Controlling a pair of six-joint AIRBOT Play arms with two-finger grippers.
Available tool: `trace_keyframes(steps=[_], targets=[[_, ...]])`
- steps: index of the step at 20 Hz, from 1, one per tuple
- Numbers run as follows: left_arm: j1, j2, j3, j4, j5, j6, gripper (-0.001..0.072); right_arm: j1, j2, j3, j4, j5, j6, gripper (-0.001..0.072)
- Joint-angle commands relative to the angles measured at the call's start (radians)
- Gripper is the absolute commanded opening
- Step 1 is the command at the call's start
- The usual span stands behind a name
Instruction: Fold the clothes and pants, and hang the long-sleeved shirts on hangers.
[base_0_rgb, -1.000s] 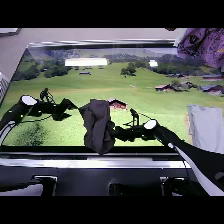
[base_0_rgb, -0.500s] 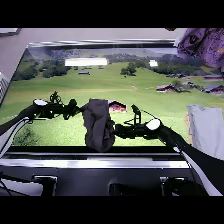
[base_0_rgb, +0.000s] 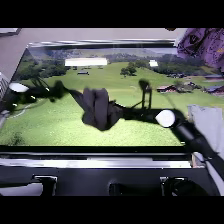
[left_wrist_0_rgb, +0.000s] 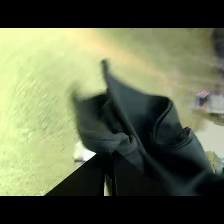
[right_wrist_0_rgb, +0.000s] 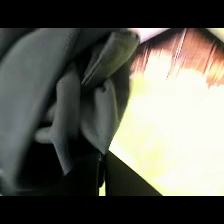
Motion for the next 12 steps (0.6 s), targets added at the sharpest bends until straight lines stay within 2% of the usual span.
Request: trace_keyframes(steps=[1,3,6,9,12], targets=[[0.075,0.211,0.188,0.155,-0.098,-0.04,0.0009,0.0,0.078,0.288,-0.449,0.071,0.156,0.0031],[0.105,0.348,0.278,0.22,-0.13,-0.101,0.001,0.0,0.111,0.46,-0.517,0.105,0.127,0.0031],[0.132,0.57,0.346,0.354,-0.155,-0.249,0.001,0.001,0.16,0.647,-0.53,0.145,0.127,0.0031],[0.132,0.748,0.347,0.381,-0.166,-0.294,0.0011,0.001,0.223,0.731,-0.493,0.143,0.127,0.0032],[0.132,0.84,0.347,0.381,-0.196,-0.321,0.0011,0.001,0.266,0.734,-0.449,0.161,0.128,0.0032]])
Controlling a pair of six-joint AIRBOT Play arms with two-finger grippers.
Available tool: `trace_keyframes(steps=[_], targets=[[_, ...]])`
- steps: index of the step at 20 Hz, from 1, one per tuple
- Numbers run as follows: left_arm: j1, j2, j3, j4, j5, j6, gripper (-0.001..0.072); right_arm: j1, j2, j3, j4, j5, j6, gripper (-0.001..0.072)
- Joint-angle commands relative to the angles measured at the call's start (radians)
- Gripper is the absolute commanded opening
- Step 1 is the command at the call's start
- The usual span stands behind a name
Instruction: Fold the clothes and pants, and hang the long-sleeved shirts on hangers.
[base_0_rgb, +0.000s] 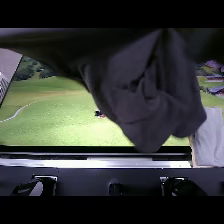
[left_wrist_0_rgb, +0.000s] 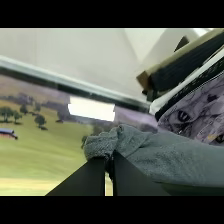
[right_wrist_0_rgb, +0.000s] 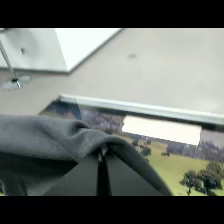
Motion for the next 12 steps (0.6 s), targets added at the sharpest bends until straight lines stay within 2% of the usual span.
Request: trace_keyframes(steps=[1,4,8,12], targets=[[0.005,0.118,0.011,0.05,-0.036,-0.053,0.0011,-0.001,0.037,0.043,0.017,0.032,0.006,0.0032],[0.005,0.08,-0.027,0.05,-0.038,-0.051,0.0011,-0.001,-0.055,0.043,0.013,0.047,0.006,0.0033],[0.005,-0.096,-0.165,0.051,-0.033,-0.037,0.0012,-0.001,-0.335,0.043,0.06,0.047,0.042,0.0034],[0.002,-0.372,-0.289,0.058,0.057,-0.01,0.0012,-0.001,-0.69,0.043,0.261,0.008,0.081,0.0034]])
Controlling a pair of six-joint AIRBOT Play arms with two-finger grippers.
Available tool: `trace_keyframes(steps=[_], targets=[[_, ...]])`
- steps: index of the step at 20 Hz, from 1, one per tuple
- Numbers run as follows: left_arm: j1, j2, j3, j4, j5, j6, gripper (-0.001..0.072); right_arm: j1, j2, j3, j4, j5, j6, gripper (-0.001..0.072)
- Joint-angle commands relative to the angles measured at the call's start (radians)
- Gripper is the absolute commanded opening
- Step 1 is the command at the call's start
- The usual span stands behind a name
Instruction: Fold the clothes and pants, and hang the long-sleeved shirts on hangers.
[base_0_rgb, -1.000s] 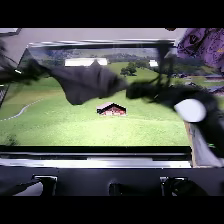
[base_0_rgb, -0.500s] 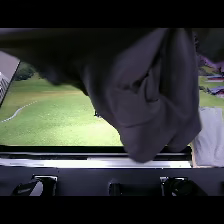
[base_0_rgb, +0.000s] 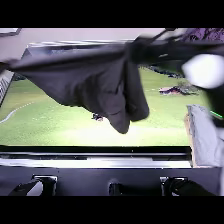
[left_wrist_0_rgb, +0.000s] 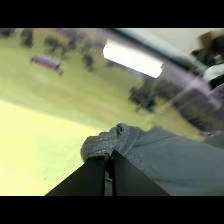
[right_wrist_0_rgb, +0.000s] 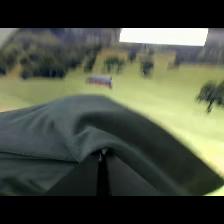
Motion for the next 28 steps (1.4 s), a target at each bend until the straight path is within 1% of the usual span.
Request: trace_keyframes(steps=[1,3,6,7,9,11,12,13,14,15,16,18,19,20,21,23,25,28], targets=[[-0.006,-0.238,-0.093,-0.006,0.08,0.017,0.0012,0.001,-0.304,0.002,0.226,-0.054,0.027,0.0034],[-0.012,-0.378,-0.095,-0.005,0.103,0.016,0.0012,0.001,-0.447,0.002,0.37,-0.116,0.027,0.0034],[-0.026,-0.523,-0.094,-0.005,0.132,0.017,0.0012,0.001,-0.581,0.002,0.527,-0.183,0.027,0.0042],[-0.031,-0.555,-0.094,-0.005,0.138,0.017,0.0012,0.001,-0.607,0.002,0.555,-0.195,0.026,0.0061],[-0.037,-0.591,-0.094,-0.005,0.142,0.016,0.0012,0.0,-0.617,0.002,0.56,-0.198,0.026,0.0111],[-0.035,-0.597,-0.094,-0.005,0.142,0.017,0.0014,-0.022,-0.593,0.002,0.576,-0.169,0.026,0.0438],[-0.029,-0.594,-0.088,-0.005,0.136,0.019,0.005,-0.051,-0.565,0.002,0.579,-0.127,0.025,0.0526],[-0.019,-0.592,-0.076,-0.005,0.121,0.021,0.025,-0.092,-0.529,0.002,0.578,-0.071,0.002,0.0562],[-0.004,-0.585,-0.06,-0.006,0.096,0.024,0.0541,-0.147,-0.483,0.002,0.569,0.003,-0.043,0.0561],[0.019,-0.573,-0.042,-0.005,0.061,0.026,0.0687,-0.208,-0.437,0.002,0.537,0.079,-0.089,0.056],[0.046,-0.549,-0.031,-0.005,0.028,0.036,0.0686,-0.281,-0.388,0.002,0.474,0.169,-0.121,0.056],[0.099,-0.481,-0.032,-0.002,-0.026,0.048,0.0686,-0.423,-0.312,-0.005,0.32,0.323,-0.149,0.056],[0.121,-0.447,-0.036,-0.002,-0.048,0.048,0.0686,-0.489,-0.287,-0.025,0.289,0.367,-0.174,0.0559],[0.137,-0.41,-0.052,-0.002,-0.056,0.049,0.0686,-0.554,-0.269,-0.066,0.307,0.395,-0.205,0.0559],[0.148,-0.368,-0.082,-0.002,-0.056,0.048,0.0686,-0.607,-0.268,-0.118,0.364,0.422,-0.244,0.0559],[0.153,-0.296,-0.158,-0.003,-0.055,0.047,0.0686,-0.663,-0.269,-0.261,0.507,0.414,-0.319,0.0558],[0.143,-0.243,-0.241,-0.031,-0.056,0.047,0.0687,-0.66,-0.27,-0.413,0.599,0.326,-0.377,0.0557],[0.131,-0.2,-0.324,-0.103,-0.056,0.047,0.0686,-0.615,-0.301,-0.554,0.697,0.185,-0.414,0.0557]])
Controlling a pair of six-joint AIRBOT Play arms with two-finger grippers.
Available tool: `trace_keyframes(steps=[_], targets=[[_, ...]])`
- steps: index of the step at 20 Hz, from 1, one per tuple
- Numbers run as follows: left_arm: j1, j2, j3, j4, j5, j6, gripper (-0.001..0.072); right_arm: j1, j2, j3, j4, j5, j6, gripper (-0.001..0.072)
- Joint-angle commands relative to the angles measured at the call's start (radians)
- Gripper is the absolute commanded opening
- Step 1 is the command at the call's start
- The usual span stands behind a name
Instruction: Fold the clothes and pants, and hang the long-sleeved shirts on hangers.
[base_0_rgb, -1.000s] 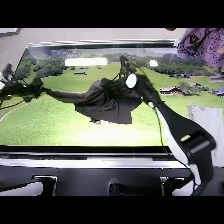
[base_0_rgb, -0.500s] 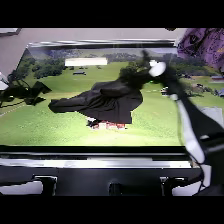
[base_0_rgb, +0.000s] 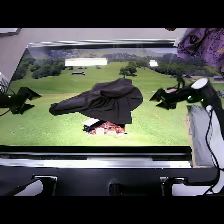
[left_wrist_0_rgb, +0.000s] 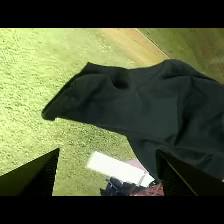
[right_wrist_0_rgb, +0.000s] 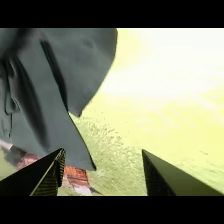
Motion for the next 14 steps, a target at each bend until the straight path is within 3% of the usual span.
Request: trace_keyframes(steps=[1,9,11,12,14], targets=[[-0.011,0.057,-0.089,-0.066,-0.007,-0.002,0.0686,0.027,-0.033,-0.153,0.145,-0.132,-0.086,0.0557],[-0.087,0.053,-0.094,-0.065,0.019,-0.016,0.0686,0.203,-0.146,-0.153,0.34,-0.368,-0.111,0.0556],[-0.105,0.052,-0.109,-0.065,0.037,-0.028,0.0686,0.228,-0.169,-0.153,0.373,-0.392,-0.11,0.0518],[-0.119,0.05,-0.124,-0.066,0.054,-0.028,0.0687,0.233,-0.173,-0.153,0.372,-0.404,-0.114,0.0427],[-0.16,0.036,-0.163,-0.092,0.09,-0.027,0.0687,0.237,-0.171,-0.151,0.365,-0.426,-0.115,0.0101]])
